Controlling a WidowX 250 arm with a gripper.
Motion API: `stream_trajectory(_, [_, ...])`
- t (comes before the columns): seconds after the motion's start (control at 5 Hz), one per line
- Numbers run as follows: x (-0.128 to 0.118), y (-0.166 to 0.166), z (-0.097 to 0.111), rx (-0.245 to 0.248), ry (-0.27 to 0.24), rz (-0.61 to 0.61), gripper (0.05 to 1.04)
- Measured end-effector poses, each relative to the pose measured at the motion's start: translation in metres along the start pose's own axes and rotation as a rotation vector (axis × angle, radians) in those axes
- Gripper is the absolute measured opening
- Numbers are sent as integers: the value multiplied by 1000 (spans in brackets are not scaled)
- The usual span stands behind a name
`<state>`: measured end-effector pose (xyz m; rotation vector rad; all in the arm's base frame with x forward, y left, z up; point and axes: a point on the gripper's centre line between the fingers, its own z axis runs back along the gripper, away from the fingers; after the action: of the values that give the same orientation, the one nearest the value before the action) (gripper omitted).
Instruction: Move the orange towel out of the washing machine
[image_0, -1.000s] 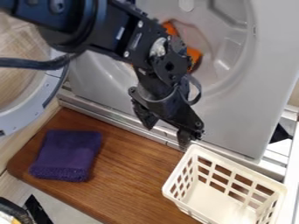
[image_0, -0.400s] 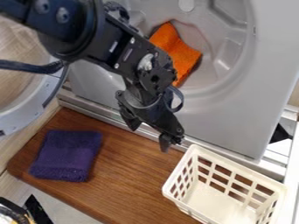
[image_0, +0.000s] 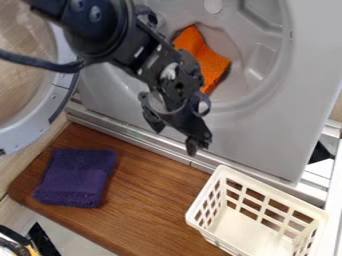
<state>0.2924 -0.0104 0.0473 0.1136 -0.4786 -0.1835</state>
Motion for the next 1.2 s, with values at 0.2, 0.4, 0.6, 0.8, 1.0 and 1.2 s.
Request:
stream_trajectory(0.2, [14,11,-5,-11,-69,21,1000])
stream_trajectory(0.4, [25,13,-12,-23,-124,39,1000])
stream_trajectory(0.6, [37,16,-16,-42,-175,53,1000])
stream_trajectory(0.8, [49,22,-19,-7,-223,47,1000])
stream_trajectory(1.0, [58,33,-22,13,-254,43,1000])
stream_trajectory(1.2, [64,37,-29,24,-250,31,1000])
